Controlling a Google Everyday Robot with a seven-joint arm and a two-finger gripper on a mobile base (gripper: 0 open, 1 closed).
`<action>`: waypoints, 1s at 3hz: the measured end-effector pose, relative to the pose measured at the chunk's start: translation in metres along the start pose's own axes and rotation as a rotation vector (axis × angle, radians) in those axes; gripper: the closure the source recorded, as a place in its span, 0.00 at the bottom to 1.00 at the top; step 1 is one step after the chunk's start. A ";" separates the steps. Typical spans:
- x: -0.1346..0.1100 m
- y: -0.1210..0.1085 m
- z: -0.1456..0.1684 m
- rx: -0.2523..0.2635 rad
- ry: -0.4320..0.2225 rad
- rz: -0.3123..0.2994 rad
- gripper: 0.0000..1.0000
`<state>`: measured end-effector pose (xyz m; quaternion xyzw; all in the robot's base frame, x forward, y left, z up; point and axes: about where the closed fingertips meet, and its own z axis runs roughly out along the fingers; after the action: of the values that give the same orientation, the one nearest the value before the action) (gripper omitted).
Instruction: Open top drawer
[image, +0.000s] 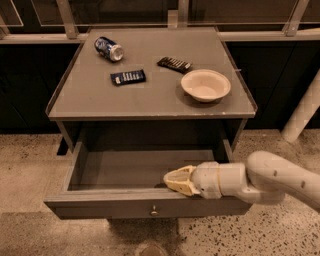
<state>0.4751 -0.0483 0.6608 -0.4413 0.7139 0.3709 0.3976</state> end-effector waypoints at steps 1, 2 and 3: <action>0.003 0.025 -0.002 -0.002 -0.059 0.016 1.00; 0.000 0.025 -0.003 -0.002 -0.059 0.016 0.81; 0.000 0.025 -0.003 -0.002 -0.059 0.016 0.58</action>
Offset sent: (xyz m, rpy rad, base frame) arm -0.0244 0.0055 0.0003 0.0589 -0.0049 -0.0149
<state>0.4507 -0.0427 0.6663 -0.4250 0.7049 0.3877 0.4149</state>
